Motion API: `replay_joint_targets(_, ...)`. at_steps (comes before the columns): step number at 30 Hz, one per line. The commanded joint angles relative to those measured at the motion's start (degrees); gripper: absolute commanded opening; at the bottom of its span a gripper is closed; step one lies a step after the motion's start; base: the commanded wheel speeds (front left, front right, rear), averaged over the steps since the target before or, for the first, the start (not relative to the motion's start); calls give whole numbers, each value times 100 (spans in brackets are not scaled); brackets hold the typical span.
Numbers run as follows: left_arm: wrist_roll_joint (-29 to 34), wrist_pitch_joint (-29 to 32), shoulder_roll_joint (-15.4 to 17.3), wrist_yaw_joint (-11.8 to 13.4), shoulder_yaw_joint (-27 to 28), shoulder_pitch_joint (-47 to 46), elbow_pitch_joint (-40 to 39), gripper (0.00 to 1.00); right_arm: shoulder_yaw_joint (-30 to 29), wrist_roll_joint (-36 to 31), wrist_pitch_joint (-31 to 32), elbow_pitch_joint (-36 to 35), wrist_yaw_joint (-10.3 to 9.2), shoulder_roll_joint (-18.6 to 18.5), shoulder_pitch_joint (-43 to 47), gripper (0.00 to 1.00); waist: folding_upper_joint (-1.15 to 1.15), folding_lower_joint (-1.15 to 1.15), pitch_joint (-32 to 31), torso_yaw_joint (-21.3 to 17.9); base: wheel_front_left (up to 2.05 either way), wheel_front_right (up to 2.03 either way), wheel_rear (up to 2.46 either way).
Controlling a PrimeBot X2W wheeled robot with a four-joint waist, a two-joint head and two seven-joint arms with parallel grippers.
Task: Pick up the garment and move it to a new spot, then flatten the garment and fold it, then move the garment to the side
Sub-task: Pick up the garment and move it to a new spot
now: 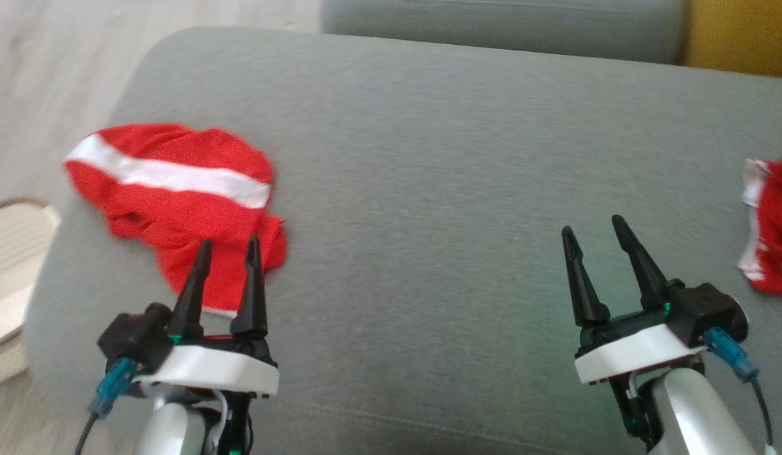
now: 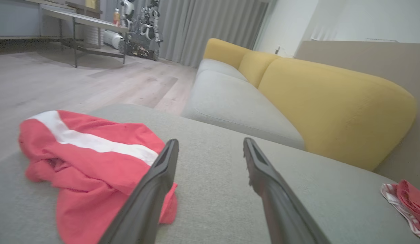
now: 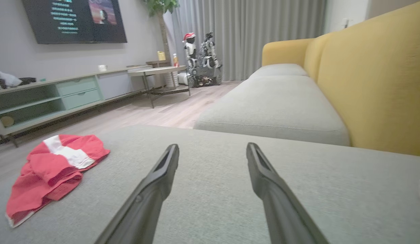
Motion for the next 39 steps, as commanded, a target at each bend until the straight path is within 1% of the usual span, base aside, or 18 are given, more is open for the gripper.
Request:
replay_joint_targets(1,-39,-29,22,18,237,-222,-233,100,157,43,-62,-154,-4,-56,-173,100,0,0,20,338,0,0,0)
replay_joint_targets(6,-111,-29,22,71,303,-147,-321,100,393,50,-62,-45,-4,-149,-214,100,0,0,6,894,0,0,0)
replay_joint_targets(9,-130,-29,22,91,334,-79,-353,100,476,80,-62,20,-4,-165,-238,100,0,0,-24,1144,0,0,0)
replay_joint_targets(14,-174,-29,22,131,303,11,-408,100,532,137,-62,103,-4,-167,-253,100,0,0,-23,1483,0,0,0)
replay_joint_targets(18,-196,-29,22,147,265,32,-429,100,552,150,-62,149,-4,-158,-256,100,0,0,4,1643,0,0,0)
replay_joint_targets(24,-191,-29,22,177,321,26,-442,100,588,170,-62,191,-4,-146,-290,100,0,0,23,1678,0,0,0)
replay_joint_targets(31,-173,-29,22,178,477,-101,-412,100,532,175,-62,163,-4,-192,-359,100,0,0,193,1510,0,0,0)
replay_joint_targets(34,-103,-29,22,146,525,-278,-282,100,401,162,-50,99,-4,-255,-425,100,0,0,358,1414,0,0,0)
replay_joint_targets(39,174,-29,22,-19,551,-831,249,100,6,108,75,-186,-4,-407,-581,100,0,0,718,1259,0,0,0)
